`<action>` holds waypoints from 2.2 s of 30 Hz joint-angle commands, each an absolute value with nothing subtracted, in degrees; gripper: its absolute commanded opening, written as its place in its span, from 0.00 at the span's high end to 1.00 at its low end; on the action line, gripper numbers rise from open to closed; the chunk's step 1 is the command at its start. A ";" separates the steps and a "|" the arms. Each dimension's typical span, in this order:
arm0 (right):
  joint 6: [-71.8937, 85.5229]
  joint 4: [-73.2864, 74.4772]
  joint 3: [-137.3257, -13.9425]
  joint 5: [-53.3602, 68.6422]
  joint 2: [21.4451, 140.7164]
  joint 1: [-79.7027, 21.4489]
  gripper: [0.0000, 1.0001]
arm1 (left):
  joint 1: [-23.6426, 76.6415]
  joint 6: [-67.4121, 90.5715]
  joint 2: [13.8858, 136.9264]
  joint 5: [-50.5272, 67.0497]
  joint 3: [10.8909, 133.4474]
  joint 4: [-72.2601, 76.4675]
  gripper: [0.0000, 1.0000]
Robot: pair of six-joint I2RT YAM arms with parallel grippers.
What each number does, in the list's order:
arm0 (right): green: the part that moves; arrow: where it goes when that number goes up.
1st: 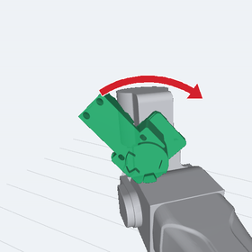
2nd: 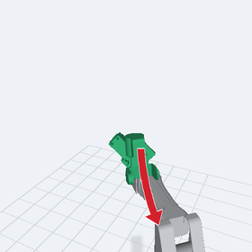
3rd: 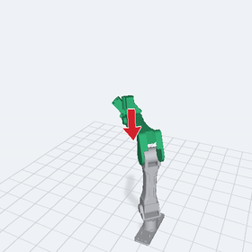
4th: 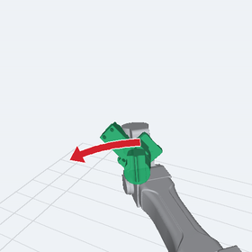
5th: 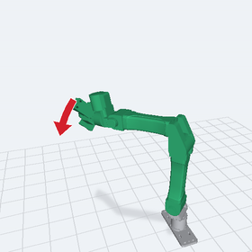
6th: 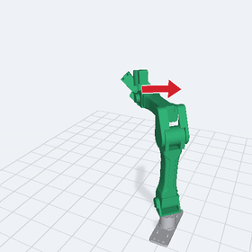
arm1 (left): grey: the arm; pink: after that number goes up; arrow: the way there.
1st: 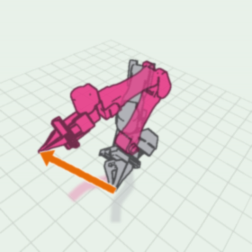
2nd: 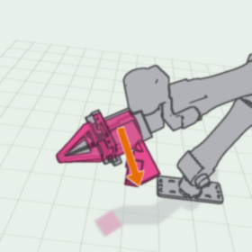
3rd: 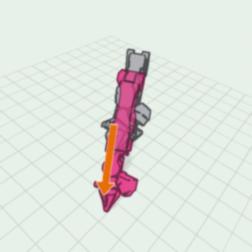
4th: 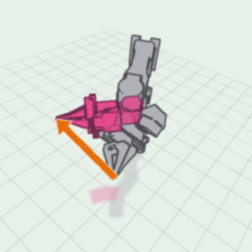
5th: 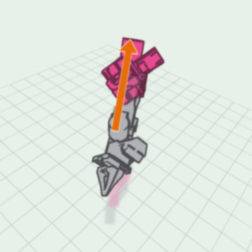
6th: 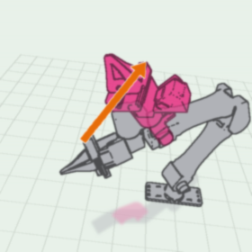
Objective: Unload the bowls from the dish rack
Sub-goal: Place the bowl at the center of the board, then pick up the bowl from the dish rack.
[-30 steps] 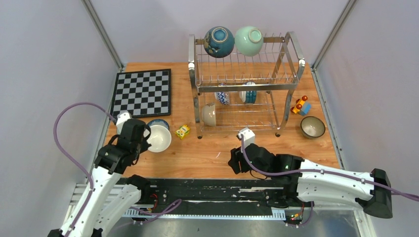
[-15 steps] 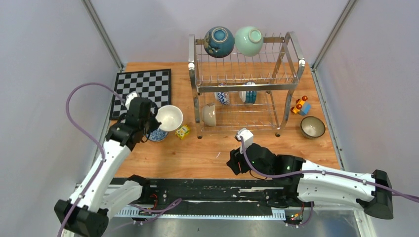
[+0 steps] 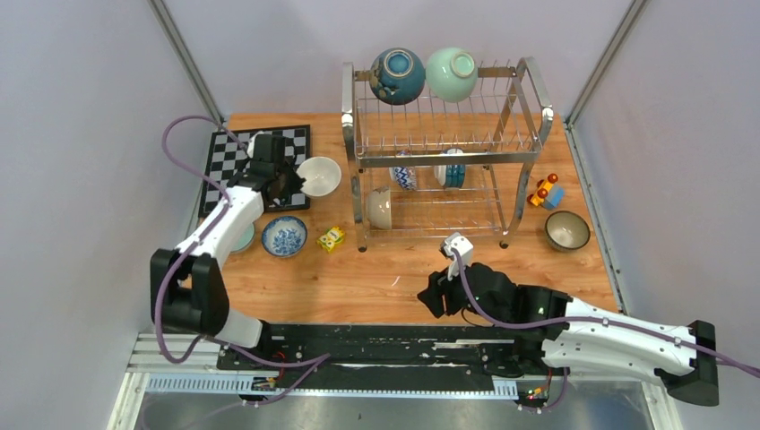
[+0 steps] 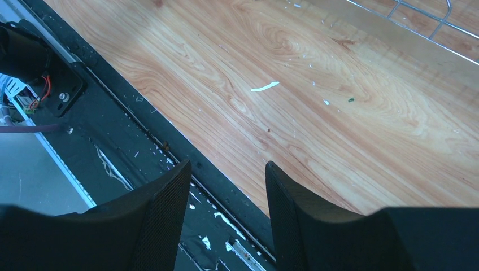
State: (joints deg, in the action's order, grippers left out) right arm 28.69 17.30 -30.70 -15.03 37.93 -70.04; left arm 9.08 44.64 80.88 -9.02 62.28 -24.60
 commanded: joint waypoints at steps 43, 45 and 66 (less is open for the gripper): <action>30.52 22.15 -30.57 -17.71 36.57 -69.64 0.47 | 7.82 41.42 101.53 -4.40 65.57 -10.76 0.95; 30.35 22.31 -30.61 -17.89 36.41 -69.62 0.47 | 7.82 41.29 101.49 -4.13 65.39 -10.95 0.91; 25.09 22.28 -33.16 -23.17 35.16 -69.60 0.46 | 7.82 40.10 77.50 -4.69 55.69 -13.36 0.17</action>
